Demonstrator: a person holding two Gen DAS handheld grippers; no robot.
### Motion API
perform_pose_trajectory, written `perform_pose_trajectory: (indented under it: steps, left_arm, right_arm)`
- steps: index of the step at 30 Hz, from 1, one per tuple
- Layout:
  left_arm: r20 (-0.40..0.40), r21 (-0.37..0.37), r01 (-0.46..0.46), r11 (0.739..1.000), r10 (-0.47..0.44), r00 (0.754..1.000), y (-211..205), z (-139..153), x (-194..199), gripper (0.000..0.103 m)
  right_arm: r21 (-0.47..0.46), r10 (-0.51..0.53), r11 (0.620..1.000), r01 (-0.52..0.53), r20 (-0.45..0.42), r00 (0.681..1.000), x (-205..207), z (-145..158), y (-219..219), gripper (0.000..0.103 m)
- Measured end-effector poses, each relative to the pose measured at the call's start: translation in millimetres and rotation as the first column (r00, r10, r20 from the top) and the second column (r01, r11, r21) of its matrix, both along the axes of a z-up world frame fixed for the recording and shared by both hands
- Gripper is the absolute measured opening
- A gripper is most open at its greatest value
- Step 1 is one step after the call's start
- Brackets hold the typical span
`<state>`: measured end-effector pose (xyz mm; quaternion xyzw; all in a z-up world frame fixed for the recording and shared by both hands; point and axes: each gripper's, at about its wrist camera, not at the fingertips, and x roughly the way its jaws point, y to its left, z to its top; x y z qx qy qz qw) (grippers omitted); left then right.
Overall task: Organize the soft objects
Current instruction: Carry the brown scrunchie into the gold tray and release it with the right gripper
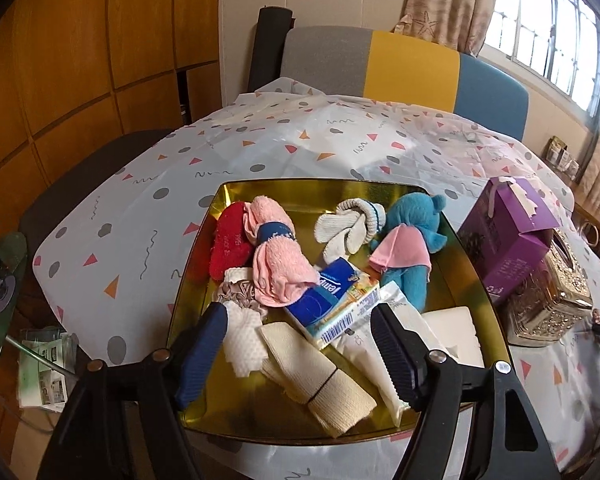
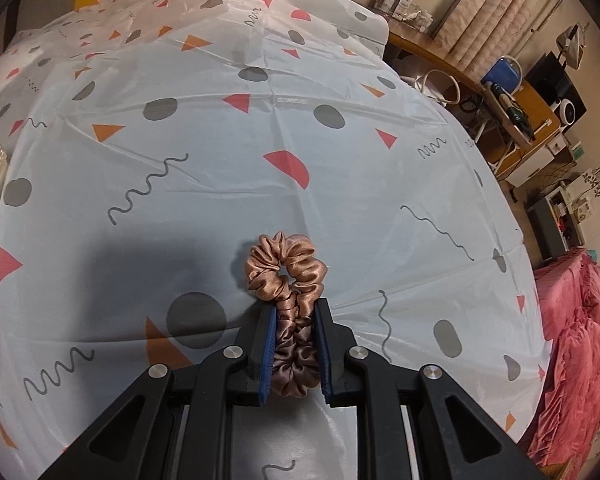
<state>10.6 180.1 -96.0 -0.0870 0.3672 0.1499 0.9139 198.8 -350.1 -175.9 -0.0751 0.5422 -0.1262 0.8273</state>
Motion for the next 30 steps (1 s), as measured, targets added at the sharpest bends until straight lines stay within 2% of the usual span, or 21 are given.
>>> perform_pose_trajectory:
  steps: [5, 15, 20, 30]
  left_arm:
    - [0.008, -0.004, 0.012, 1.0, -0.012, 1.0, -2.9, 2.6, -2.5, 0.075]
    - [0.02, 0.004, 0.043, 0.999, -0.043, 0.999, -10.4, 6.9, -8.2, 0.077]
    - [0.02, -0.005, 0.054, 0.999, -0.053, 0.998, -11.3, 6.6, -8.8, 0.077]
    - [0.024, -0.012, 0.074, 0.997, -0.074, 0.997, -15.7, 7.6, -10.1, 0.077]
  right_arm:
    - [0.01, -0.01, 1.0, 0.01, -0.019, 1.0, 1.8, 1.5, 1.5, 0.017]
    - [0.135, 0.005, 0.991, -0.005, 0.0, 1.0, 11.2, 10.6, 26.4, 0.017]
    - [0.176, 0.028, 0.984, -0.036, 0.052, 0.998, 19.8, 29.4, 46.7, 0.017]
    - [0.203, 0.085, 0.973, -0.113, 0.141, 0.986, 44.8, 77.3, 82.9, 0.017]
